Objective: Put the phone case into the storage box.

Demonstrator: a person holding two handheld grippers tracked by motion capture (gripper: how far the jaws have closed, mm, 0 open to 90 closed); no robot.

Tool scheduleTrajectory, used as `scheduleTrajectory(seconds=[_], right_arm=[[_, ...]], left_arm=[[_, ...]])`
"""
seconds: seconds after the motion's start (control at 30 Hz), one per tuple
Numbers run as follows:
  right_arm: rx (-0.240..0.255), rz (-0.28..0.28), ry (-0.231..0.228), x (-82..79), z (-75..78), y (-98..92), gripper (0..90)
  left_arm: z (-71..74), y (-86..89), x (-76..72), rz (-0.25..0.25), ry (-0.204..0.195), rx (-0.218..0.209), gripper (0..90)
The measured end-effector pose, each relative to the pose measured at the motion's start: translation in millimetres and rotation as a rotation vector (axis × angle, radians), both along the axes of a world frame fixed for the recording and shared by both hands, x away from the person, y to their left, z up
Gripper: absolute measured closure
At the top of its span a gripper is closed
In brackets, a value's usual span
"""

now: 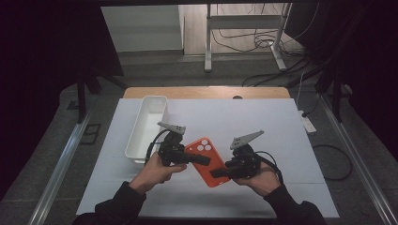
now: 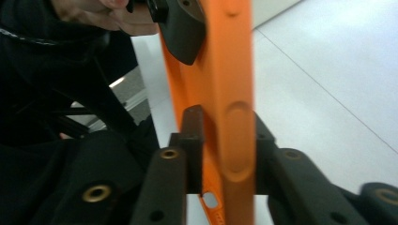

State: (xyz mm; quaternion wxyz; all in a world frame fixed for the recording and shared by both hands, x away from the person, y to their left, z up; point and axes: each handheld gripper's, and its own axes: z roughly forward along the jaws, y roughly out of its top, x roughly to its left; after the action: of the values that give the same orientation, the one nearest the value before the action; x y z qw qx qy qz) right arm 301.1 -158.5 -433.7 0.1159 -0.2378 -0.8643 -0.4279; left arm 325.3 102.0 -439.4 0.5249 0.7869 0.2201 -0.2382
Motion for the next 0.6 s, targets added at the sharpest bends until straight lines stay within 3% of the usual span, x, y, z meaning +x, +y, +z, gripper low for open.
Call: scheduleTrajectory(seconds=[0.07,0.3,0.43,0.6], right_arm=[[0.018,0.017,0.011,1.0,0.4,-1.4,82.0],[0.028,0.038,-0.042,-3.1,5.3,0.2,83.7],[0.030,0.033,-0.068,-4.5,7.0,1.1,83.9],[0.041,-0.003,-0.081,-3.7,8.9,-2.9,83.9]], left_arm=[[0.8,0.6,0.3,-0.006,0.005,-0.018,79.5],[2.3,2.5,0.4,0.013,0.002,-0.039,74.8],[4.8,2.5,-0.6,0.034,-0.022,-0.028,70.4],[7.6,2.7,-2.0,0.079,-0.060,0.005,58.4]])
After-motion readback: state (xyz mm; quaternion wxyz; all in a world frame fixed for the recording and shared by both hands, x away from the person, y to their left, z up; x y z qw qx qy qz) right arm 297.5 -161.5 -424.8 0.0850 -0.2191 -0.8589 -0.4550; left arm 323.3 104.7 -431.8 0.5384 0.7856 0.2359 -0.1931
